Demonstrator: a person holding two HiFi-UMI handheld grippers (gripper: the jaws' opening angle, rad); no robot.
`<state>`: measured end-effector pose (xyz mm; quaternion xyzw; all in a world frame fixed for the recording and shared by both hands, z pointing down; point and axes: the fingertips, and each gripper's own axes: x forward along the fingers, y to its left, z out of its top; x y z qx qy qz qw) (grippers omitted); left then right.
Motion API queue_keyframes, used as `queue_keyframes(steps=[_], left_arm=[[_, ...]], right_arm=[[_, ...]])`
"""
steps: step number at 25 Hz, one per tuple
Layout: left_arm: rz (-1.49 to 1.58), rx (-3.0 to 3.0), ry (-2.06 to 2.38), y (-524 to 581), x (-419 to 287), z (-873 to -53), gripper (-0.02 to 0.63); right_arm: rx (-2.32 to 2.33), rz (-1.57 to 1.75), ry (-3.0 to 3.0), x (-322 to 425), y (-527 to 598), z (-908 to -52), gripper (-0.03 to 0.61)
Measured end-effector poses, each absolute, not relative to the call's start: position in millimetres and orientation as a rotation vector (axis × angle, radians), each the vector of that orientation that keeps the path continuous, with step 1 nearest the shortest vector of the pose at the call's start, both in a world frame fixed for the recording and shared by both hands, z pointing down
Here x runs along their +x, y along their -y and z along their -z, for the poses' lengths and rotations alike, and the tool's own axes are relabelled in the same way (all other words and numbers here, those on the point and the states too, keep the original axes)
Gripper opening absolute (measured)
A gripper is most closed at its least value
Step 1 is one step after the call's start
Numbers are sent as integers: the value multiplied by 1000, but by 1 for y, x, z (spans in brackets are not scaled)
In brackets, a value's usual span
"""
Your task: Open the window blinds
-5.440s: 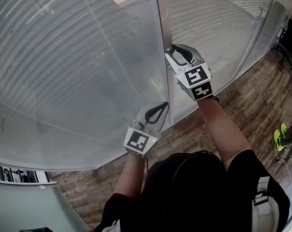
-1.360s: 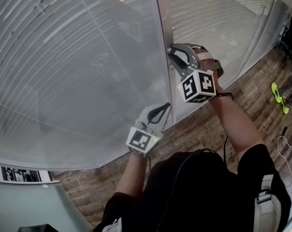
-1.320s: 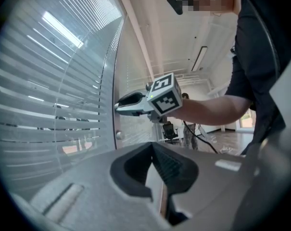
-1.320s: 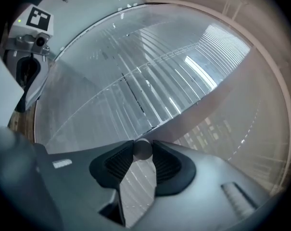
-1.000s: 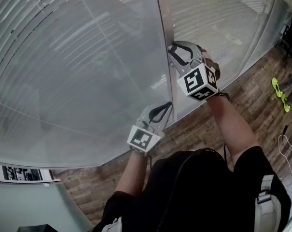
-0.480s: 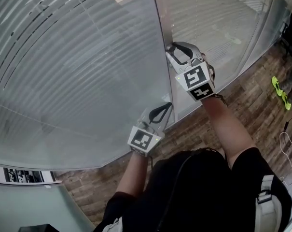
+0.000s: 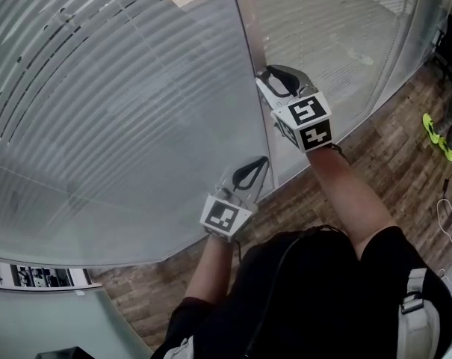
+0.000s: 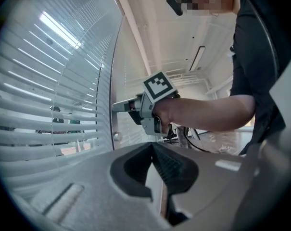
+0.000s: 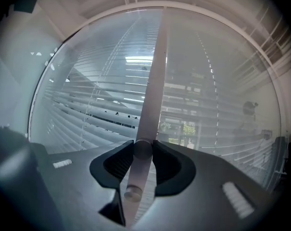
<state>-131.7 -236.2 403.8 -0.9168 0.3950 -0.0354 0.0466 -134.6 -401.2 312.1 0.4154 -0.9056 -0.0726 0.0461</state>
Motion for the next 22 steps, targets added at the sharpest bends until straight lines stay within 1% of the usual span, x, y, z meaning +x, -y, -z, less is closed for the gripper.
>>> queue_keyframes(steps=[8, 22], left_arm=[[88, -2796, -1207, 236, -133, -404, 3], [101, -2808, -1192, 235, -128, -403, 3]], right_arm=[[1295, -68, 2898, -132, 403, -310, 127], [1316, -86, 2904, -132, 404, -310, 127]])
